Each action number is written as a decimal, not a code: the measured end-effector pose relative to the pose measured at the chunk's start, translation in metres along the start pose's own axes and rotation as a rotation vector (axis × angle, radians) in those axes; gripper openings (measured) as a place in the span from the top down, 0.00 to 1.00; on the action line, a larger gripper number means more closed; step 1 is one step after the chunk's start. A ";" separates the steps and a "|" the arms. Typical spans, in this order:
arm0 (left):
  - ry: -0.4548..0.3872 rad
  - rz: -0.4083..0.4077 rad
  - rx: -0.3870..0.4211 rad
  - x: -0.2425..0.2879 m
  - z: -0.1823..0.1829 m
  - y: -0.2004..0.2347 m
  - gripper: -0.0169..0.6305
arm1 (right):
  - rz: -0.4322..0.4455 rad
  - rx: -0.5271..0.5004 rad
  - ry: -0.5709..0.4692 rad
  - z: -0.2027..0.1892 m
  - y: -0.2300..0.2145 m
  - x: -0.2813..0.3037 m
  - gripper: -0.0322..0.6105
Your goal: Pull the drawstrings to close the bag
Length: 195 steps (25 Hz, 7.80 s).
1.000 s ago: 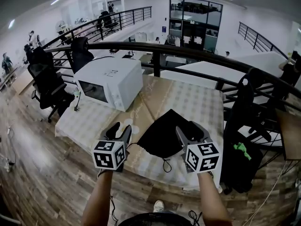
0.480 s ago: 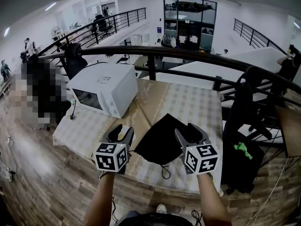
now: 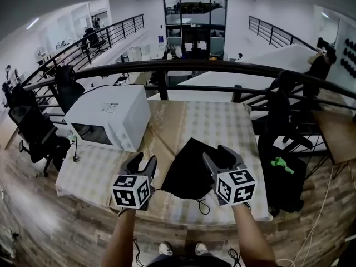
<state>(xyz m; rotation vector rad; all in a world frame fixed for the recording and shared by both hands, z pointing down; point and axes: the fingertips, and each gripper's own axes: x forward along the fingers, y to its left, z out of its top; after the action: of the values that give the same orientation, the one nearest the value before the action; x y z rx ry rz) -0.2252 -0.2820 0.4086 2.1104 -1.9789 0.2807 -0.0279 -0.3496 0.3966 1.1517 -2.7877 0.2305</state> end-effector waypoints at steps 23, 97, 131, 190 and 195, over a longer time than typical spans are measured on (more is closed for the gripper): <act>-0.004 -0.306 0.033 0.028 -0.001 0.013 0.69 | -0.284 0.004 -0.003 -0.004 0.033 -0.024 0.63; 0.772 -0.518 0.378 0.043 -0.264 -0.004 0.77 | -0.139 0.037 0.662 -0.287 0.057 -0.018 0.81; 0.434 -0.343 0.275 0.047 -0.150 -0.008 0.92 | -0.200 -0.149 0.499 -0.186 0.017 -0.021 0.90; -0.307 0.028 0.156 -0.019 0.163 0.017 0.92 | -0.193 -0.388 -0.171 0.141 0.020 -0.022 0.90; -0.297 0.059 0.146 -0.018 0.164 0.022 0.93 | -0.232 -0.380 -0.169 0.142 0.008 -0.028 0.90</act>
<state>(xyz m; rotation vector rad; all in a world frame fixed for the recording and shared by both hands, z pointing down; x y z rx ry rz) -0.2520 -0.3153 0.2481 2.3004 -2.2499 0.1309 -0.0211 -0.3504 0.2522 1.4249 -2.6322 -0.4164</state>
